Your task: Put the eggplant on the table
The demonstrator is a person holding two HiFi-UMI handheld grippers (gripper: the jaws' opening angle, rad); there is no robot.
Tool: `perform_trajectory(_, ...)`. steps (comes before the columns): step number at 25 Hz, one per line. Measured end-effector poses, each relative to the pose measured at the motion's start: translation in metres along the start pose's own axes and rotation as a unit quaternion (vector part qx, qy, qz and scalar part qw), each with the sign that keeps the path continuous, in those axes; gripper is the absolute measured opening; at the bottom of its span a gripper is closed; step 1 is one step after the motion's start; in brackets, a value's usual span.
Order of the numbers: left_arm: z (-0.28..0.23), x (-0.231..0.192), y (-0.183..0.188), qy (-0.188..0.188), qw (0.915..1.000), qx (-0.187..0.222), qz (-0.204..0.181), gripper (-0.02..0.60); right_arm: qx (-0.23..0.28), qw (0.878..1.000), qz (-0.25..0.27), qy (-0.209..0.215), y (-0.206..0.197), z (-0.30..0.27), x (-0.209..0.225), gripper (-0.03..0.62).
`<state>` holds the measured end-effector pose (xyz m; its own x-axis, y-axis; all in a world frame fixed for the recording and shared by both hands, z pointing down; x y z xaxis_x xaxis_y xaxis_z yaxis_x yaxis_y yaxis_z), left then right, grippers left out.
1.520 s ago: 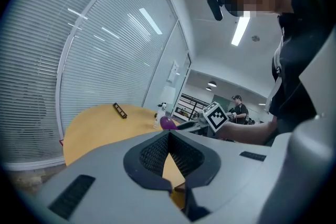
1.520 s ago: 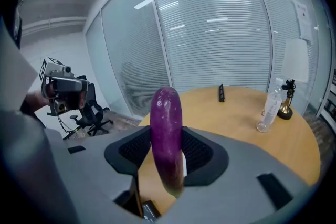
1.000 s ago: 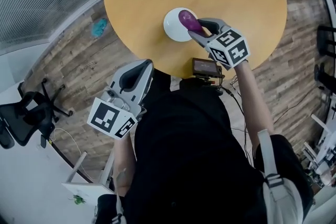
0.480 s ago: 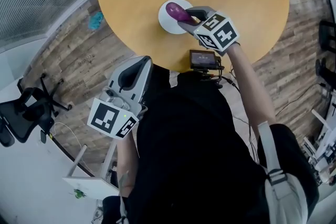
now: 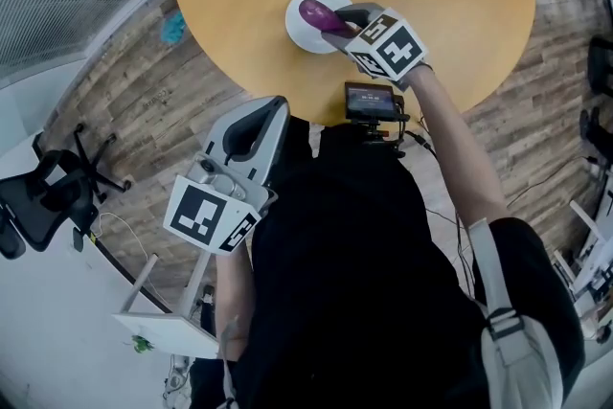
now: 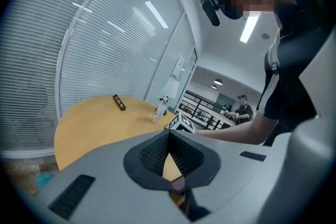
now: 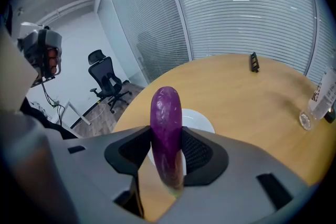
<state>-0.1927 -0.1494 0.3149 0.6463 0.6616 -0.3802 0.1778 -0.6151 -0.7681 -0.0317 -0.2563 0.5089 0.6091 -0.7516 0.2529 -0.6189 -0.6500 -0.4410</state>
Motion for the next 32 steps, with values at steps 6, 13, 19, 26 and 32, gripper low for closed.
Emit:
perform_trajectory(6,-0.003,0.007,-0.007,0.003,0.9999,-0.006,0.007,0.011,-0.028,0.999,0.014,-0.003,-0.004,-0.019,0.006,0.19)
perform_trajectory(13,0.001,0.007,-0.01,0.014,0.9998,-0.003,0.014,0.011,-0.051,0.998,0.028,-0.004,-0.001,-0.038,0.004,0.19)
perform_trajectory(19,0.002,0.008,-0.013,0.023,0.9995,-0.003,0.02,0.011,-0.063,0.997,0.034,-0.007,0.001,-0.047,0.009,0.19)
perform_trajectory(26,0.003,0.008,-0.014,0.028,0.9993,0.001,0.025,0.011,-0.075,0.996,0.038,-0.017,0.002,-0.052,0.011,0.19)
perform_trajectory(32,0.004,0.008,-0.013,0.031,0.9992,0.004,0.025,0.011,-0.083,0.996,0.037,-0.025,0.003,-0.052,0.013,0.19)
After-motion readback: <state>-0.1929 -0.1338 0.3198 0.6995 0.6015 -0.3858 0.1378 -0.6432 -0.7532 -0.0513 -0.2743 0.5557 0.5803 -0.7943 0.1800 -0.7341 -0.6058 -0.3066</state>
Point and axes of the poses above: the fingertips, and each gripper's own axes: z backward along the fingers, x to its right, y out of its top, the point moved 6 cm from there along z, backward along the fingers, and after that the axes turned 12 degrees about -x, right-handed, at the moved point
